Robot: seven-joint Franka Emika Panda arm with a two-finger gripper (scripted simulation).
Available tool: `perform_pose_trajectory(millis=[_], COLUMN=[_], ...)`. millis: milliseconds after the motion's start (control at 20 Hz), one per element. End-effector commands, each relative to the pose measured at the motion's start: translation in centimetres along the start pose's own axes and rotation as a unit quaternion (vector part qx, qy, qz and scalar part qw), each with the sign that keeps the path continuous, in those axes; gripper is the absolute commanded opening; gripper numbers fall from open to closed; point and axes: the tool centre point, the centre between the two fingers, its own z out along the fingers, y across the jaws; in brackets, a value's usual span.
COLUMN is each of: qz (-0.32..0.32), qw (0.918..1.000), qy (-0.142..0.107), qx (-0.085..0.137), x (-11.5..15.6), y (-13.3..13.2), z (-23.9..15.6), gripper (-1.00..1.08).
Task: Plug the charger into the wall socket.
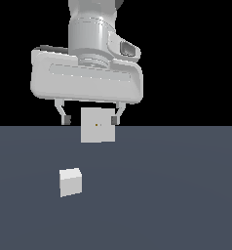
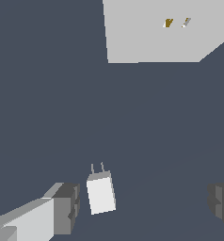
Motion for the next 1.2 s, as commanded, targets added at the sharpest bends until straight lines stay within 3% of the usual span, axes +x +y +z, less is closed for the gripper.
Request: perform_pose_trajectory(millis=[0, 500, 1150], qz=[-0.025, -0.087, -0.095], qw=[0.9997, 0.9961, 0.9953], qy=[0.005, 0.018, 0.019], qx=[0.001, 0.002, 0.002], x=[-1.1, -4.0, -4.5], y=[-1.0, -3.2, -3.5], z=[1.1, 3.9, 5.3], gripper=[1.00, 1.00, 1.00])
